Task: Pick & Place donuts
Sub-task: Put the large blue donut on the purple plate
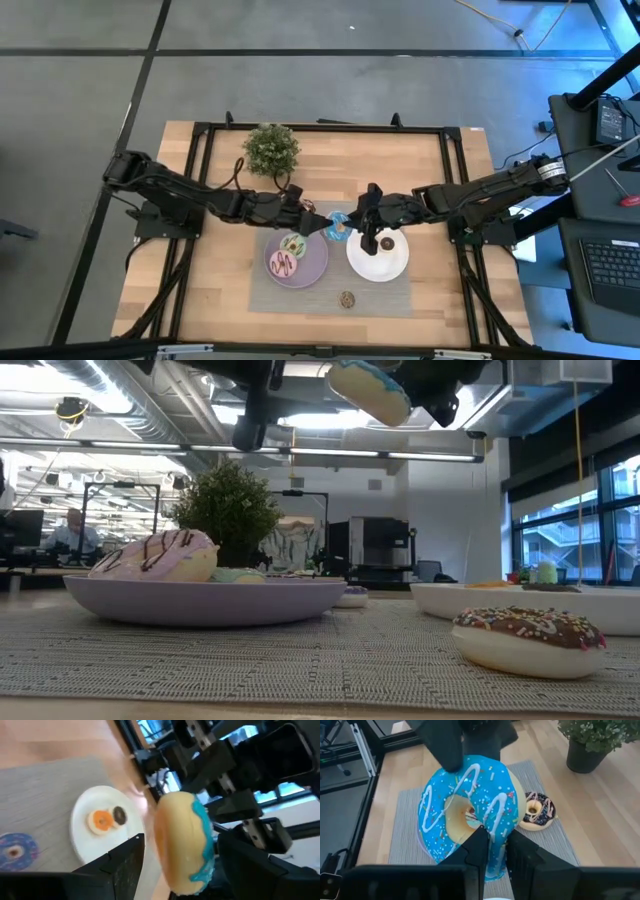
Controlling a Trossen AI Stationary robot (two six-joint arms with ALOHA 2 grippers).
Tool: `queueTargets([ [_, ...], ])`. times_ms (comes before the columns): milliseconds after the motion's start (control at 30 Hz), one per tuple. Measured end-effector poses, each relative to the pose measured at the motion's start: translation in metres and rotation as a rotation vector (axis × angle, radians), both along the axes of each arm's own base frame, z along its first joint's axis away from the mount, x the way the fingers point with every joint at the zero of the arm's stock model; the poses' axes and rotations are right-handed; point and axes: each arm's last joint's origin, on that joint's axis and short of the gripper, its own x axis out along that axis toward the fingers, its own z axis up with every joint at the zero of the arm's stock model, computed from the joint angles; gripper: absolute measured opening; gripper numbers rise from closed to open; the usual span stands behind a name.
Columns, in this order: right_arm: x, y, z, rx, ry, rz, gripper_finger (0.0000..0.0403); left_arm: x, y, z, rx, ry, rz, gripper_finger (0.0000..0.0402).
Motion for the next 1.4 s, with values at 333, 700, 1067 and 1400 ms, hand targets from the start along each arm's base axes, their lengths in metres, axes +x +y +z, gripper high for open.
queueTargets([
  [333,0.000,0.000,0.000,0.005,0.000,0.000,0.0062,0.007,-0.003,-0.003,-0.016,-0.043,-0.064,0.0191],
  [700,0.000,0.001,0.000,0.030,0.007,0.041,0.0062,0.007,-0.003,-0.003,-0.013,-0.043,-0.060,0.0106],
  [1067,-0.002,0.000,0.001,0.031,0.008,0.040,0.0167,0.007,-0.003,-0.003,0.037,-0.042,-0.078,0.0077],
  [1400,-0.039,-0.018,0.031,0.077,-0.019,-0.034,0.0251,0.005,-0.007,-0.007,0.051,0.001,-0.242,0.0070],
])
